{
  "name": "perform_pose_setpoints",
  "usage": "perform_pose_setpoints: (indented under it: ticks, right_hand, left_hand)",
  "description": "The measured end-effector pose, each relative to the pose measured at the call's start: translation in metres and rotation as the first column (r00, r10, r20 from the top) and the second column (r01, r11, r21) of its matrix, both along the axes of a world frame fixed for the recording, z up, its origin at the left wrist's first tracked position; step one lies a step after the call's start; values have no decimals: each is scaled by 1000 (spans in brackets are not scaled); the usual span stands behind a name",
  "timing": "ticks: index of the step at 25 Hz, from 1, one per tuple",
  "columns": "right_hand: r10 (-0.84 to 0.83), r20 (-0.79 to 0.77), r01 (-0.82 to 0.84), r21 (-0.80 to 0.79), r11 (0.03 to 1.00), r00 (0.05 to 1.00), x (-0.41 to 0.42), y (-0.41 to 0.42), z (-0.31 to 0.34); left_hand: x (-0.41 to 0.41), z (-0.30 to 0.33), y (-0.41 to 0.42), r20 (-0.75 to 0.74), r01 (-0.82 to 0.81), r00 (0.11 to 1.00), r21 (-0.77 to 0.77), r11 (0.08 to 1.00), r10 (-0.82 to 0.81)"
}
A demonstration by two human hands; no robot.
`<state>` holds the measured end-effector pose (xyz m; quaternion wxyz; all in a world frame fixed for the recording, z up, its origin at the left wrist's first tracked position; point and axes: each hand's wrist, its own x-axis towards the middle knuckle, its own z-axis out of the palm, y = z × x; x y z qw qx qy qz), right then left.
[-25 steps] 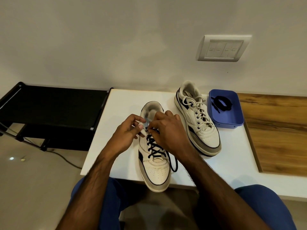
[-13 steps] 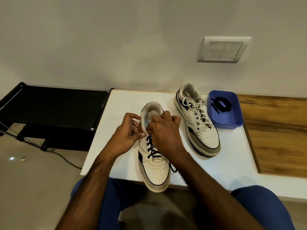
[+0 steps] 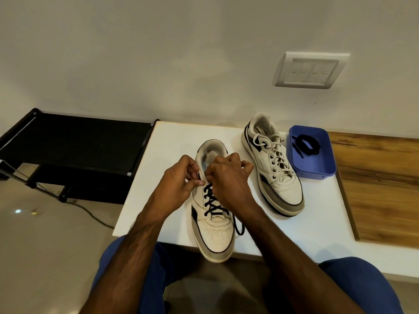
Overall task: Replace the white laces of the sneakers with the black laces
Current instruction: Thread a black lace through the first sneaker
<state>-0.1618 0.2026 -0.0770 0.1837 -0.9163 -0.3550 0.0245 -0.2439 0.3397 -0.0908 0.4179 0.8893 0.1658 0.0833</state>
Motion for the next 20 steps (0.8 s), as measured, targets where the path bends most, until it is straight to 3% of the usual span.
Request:
perform_pose_setpoints:
  ticks: [6, 11, 15, 20]
  right_hand:
    - [134, 13, -131, -130, 983, 991, 4, 2, 6]
    - [-53, -185, 72, 101, 992, 981, -1, 2, -4]
    - [-18, -196, 41, 118, 992, 980, 6, -6, -2]
    - [-26, -185, 59, 174, 983, 982, 11, -8, -5]
  left_hand:
    - [-4, 1, 2, 11, -27, 1000, -64, 998, 28]
    - [-6, 6, 1, -5, -66, 998, -112, 992, 66]
    - [-6, 8, 5, -35, -106, 994, -299, 948, 100]
    - [3, 6, -2, -146, -257, 964, -319, 912, 221]
